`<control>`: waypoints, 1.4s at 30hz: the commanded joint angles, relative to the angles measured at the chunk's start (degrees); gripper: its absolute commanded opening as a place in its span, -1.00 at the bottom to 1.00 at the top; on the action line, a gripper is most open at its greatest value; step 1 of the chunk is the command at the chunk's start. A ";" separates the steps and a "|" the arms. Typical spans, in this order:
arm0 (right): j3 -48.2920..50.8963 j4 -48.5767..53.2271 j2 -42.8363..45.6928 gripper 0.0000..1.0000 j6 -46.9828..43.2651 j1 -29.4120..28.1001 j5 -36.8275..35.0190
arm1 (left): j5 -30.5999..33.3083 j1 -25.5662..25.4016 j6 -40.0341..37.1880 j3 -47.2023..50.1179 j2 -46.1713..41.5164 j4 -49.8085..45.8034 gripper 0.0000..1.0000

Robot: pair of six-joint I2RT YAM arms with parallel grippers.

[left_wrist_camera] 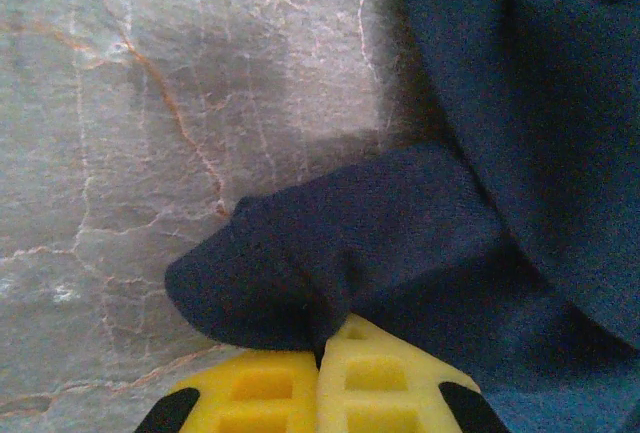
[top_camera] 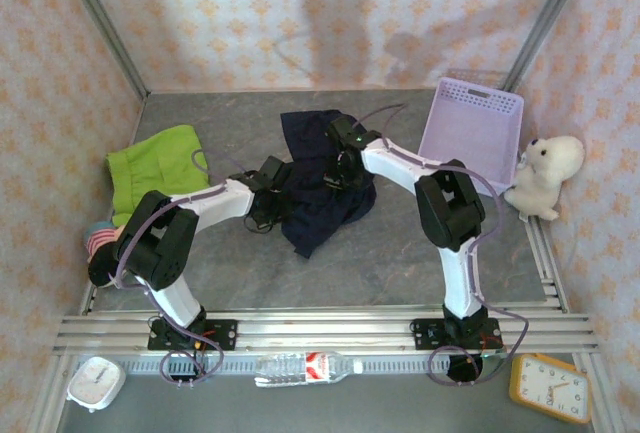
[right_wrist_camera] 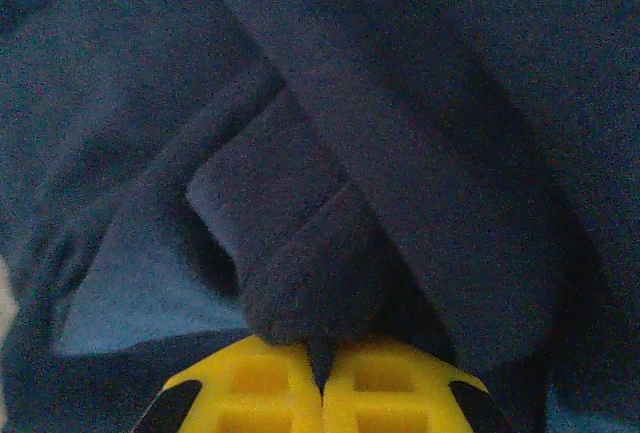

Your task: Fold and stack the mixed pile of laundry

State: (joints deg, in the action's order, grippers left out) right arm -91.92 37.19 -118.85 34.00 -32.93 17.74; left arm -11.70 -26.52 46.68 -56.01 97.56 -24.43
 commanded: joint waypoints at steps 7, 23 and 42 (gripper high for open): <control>-15.49 6.67 15.37 -1.00 0.74 13.13 6.21 | 1.12 12.24 -7.80 -14.55 -5.82 -13.04 -1.00; 19.32 -7.59 40.03 -1.00 13.95 24.01 18.00 | -6.09 24.41 -6.92 -14.66 -19.22 -14.74 -1.00; 24.81 -9.10 38.60 -1.00 14.39 19.25 4.68 | -1.61 21.20 -5.78 -0.79 -22.82 -15.01 -1.00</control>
State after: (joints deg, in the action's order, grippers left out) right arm -59.77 33.56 -79.50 48.03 -15.53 23.79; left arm -16.01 -5.23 41.95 -53.23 77.56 -37.28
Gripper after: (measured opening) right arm 0.042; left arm 0.038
